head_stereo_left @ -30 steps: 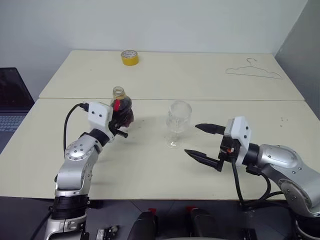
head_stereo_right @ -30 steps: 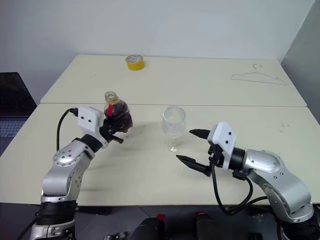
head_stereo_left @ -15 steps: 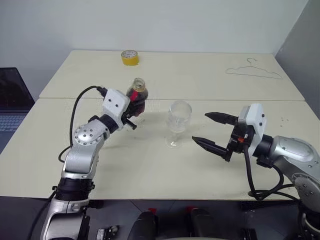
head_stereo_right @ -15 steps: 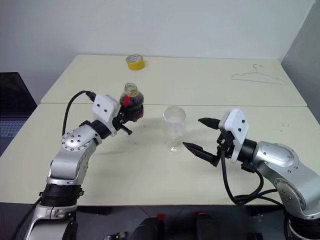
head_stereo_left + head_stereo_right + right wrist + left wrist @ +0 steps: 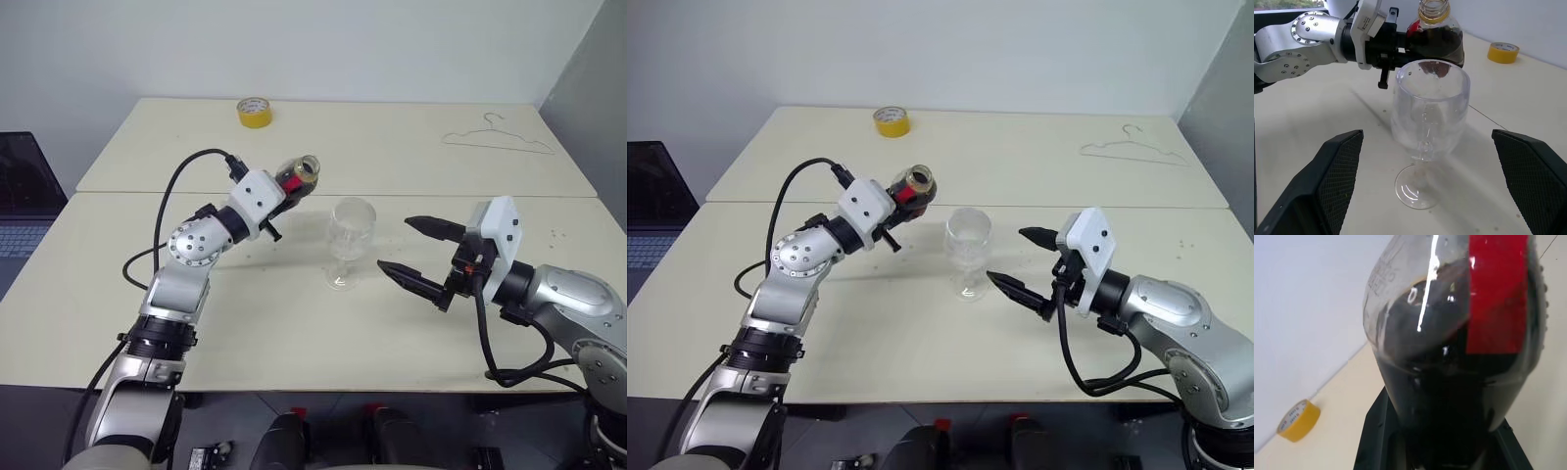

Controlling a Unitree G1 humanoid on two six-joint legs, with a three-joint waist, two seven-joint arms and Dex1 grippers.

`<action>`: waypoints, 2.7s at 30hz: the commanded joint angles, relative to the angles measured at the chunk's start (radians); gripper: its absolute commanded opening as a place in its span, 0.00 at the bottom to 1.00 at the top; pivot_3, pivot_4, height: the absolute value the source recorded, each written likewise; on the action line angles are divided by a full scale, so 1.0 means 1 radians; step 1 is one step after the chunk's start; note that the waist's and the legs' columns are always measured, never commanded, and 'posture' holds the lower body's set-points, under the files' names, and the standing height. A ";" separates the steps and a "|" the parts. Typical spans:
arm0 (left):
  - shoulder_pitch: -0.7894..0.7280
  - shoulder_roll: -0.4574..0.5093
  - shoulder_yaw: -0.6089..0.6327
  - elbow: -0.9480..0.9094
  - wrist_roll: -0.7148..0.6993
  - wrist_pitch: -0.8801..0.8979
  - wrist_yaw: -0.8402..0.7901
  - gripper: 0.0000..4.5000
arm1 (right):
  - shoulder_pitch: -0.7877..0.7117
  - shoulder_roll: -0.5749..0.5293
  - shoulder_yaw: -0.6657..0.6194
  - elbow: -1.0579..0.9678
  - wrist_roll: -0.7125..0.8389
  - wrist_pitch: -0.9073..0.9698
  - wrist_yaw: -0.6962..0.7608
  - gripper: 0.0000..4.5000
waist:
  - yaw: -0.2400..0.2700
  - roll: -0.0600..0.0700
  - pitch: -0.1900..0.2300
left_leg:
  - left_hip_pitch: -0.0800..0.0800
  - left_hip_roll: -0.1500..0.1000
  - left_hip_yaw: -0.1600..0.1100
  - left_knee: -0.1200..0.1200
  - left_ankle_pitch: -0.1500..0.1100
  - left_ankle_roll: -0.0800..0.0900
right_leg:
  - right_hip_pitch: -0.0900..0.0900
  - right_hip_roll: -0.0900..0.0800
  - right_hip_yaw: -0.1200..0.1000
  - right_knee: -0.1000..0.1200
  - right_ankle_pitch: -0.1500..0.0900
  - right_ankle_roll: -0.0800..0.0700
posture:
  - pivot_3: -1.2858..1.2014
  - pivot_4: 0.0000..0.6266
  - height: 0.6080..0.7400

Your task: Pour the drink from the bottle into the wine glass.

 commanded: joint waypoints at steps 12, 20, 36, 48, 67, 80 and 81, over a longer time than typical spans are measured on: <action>-0.104 0.002 -0.025 0.026 0.044 -0.125 -0.053 0.14 | -0.071 -0.001 0.002 -0.044 0.044 0.026 -0.028 1.00 | -0.002 0.000 0.000 | 0.000 0.000 0.000 0.000 0.000 0.000 | 0.000 0.000 0.000 0.000 0.000 0.000 | 0.52 0.24 1.00; -0.151 0.022 -0.046 0.046 0.099 -0.200 -0.067 0.14 | -0.107 0.004 0.044 -0.050 0.036 0.070 -0.079 1.00 | -0.003 0.000 0.000 | -0.001 0.000 0.000 0.000 0.000 0.000 | -0.001 0.000 0.000 0.000 0.000 0.000 | 0.52 0.24 1.00; -0.229 0.071 -0.071 0.192 0.237 -0.429 -0.028 0.14 | -0.119 0.018 0.063 -0.048 0.030 0.059 -0.084 1.00 | -0.003 0.000 0.000 | -0.001 0.000 0.000 0.000 0.000 0.000 | -0.002 0.000 0.000 0.001 0.000 0.000 | 0.52 0.24 1.00; -0.269 0.095 -0.083 0.270 0.348 -0.567 0.070 0.14 | -0.141 0.026 0.065 -0.046 0.039 0.070 -0.094 1.00 | -0.003 0.000 0.000 | -0.002 -0.001 0.000 0.000 0.000 0.000 | -0.002 0.000 0.000 0.001 0.000 0.000 | 0.52 0.24 1.00; -0.325 0.124 -0.101 0.359 0.455 -0.692 0.196 0.14 | -0.170 0.040 0.072 -0.045 0.054 0.088 -0.113 1.00 | -0.004 0.000 0.000 | -0.002 -0.001 0.000 0.000 0.000 0.000 | -0.002 0.000 -0.001 0.001 0.000 0.000 | 0.52 0.24 1.00; -0.350 0.134 -0.114 0.380 0.476 -0.705 0.237 0.14 | -0.173 0.041 0.069 -0.051 0.065 0.100 -0.115 1.00 | -0.004 0.000 0.000 | -0.002 -0.001 0.000 0.001 0.000 0.000 | -0.003 0.000 0.000 0.002 0.000 0.000 | 0.52 0.24 1.00; -0.351 0.134 -0.114 0.382 0.479 -0.706 0.240 0.14 | -0.173 0.041 0.068 -0.050 0.066 0.101 -0.114 1.00 | -0.004 0.000 0.000 | -0.002 -0.001 0.000 0.001 0.000 0.000 | -0.003 0.000 -0.001 0.002 0.000 0.000 | 0.52 0.24 1.00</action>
